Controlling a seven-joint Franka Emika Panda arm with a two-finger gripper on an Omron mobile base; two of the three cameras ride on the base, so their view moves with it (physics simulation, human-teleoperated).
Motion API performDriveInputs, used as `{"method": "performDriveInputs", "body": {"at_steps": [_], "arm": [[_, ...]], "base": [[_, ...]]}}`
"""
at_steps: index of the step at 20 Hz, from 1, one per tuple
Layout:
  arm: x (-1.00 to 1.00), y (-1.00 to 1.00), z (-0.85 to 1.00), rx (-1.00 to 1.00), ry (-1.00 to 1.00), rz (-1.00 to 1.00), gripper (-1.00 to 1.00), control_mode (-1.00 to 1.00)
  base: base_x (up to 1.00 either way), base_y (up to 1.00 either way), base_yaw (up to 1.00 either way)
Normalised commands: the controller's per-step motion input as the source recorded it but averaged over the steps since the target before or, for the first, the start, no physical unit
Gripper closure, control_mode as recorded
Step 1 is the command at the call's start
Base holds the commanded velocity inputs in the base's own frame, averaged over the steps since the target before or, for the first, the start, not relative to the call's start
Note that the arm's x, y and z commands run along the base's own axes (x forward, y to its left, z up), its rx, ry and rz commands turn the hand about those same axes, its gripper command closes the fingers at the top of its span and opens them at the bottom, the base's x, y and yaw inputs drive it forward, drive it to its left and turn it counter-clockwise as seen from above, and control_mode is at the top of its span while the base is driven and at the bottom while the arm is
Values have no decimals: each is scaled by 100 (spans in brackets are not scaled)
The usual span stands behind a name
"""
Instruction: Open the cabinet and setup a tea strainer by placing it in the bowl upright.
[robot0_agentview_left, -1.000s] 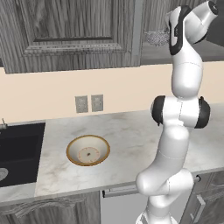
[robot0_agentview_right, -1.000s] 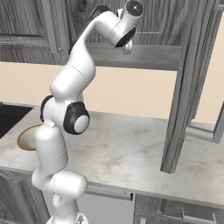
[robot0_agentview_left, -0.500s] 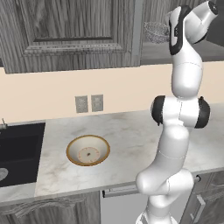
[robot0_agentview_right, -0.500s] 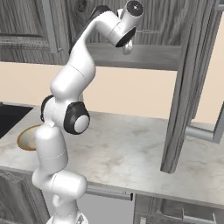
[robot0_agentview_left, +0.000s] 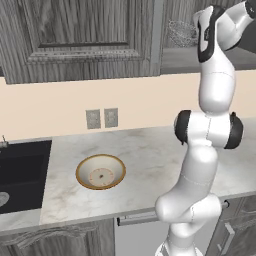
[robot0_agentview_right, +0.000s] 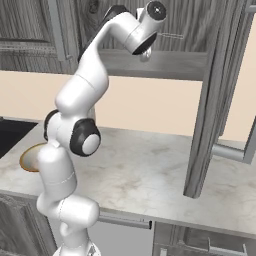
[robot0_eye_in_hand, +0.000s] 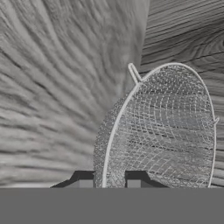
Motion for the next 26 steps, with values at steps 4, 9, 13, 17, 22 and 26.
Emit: {"method": "performDriveInputs", "body": {"at_steps": [4, 9, 13, 17, 22, 26], "arm": [[-21, 0, 0, 11, -11, -10, 100, -100], [-32, 17, 0, 1, -3, -16, 100, -100], [-90, 6, 5, 0, -3, -20, 100, -100], [-100, 0, 12, 1, 0, -22, 100, -100], [-100, 0, 0, 1, 0, -21, 100, -100], [-100, 29, 0, 0, 0, -16, 100, -100]], "base": [[0, 0, 0], [0, 0, 0], [0, 0, 0], [0, 0, 0], [0, 0, 0], [0, 0, 0]]}}
